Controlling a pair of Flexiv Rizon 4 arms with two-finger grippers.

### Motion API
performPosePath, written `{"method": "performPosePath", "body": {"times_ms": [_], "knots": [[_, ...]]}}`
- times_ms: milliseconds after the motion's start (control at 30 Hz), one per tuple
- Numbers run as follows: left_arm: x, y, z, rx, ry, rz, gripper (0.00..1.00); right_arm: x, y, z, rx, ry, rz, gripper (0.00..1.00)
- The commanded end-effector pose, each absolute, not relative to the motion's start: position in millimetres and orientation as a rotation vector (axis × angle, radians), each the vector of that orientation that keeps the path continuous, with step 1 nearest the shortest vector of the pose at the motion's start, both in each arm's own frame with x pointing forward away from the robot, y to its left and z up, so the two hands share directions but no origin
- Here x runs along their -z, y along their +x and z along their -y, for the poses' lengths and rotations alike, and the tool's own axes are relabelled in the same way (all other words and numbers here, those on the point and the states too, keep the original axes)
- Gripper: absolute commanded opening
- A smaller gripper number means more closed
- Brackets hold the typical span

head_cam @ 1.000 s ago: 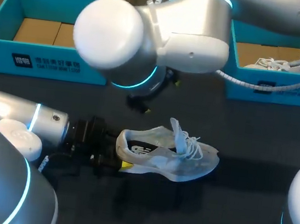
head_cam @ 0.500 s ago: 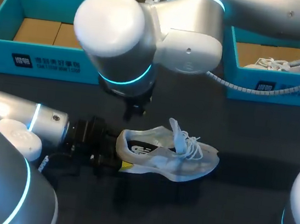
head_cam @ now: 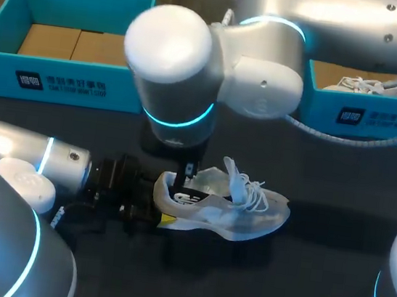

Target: Take the shoe out of the shoebox, open the shoe tongue, remove and reinsert the insole, then place the shoe into the shoebox

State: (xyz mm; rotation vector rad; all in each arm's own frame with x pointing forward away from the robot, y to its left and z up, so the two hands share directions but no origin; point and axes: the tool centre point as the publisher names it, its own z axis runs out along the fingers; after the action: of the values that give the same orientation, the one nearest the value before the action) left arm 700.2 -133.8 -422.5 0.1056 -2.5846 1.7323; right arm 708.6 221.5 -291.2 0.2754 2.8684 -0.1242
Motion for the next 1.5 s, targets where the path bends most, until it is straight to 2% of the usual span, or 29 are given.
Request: {"method": "performPosePath", "body": {"times_ms": [33,367,467,500,767,1367,1400,1500], "knots": [[424,699,133,-1.731,0.108,2.587,0.0,306,712,-215,0.101,0.29,-2.898,0.0],[424,699,133,-1.731,0.108,2.587,0.0,306,712,-215,0.101,0.29,-2.898,0.0],[424,699,133,-1.731,0.108,2.587,0.0,329,710,-211,-0.05,0.32,-2.84,0.0],[424,699,133,-1.731,0.108,2.587,0.0,337,708,-210,0.035,0.322,-2.883,0.0],[424,699,133,-1.731,0.108,2.587,0.0,356,701,-207,-0.006,0.294,-2.899,0.0],[424,699,133,-1.731,0.108,2.587,0.0,372,712,-191,0.026,0.152,-3.039,0.0],[424,699,133,-1.731,0.108,2.587,0.0,372,712,-191,0.024,0.151,-3.04,0.04],[424,699,133,-1.731,0.108,2.587,0.0,366,714,-192,0.035,0.132,-3.042,0.0]]}}
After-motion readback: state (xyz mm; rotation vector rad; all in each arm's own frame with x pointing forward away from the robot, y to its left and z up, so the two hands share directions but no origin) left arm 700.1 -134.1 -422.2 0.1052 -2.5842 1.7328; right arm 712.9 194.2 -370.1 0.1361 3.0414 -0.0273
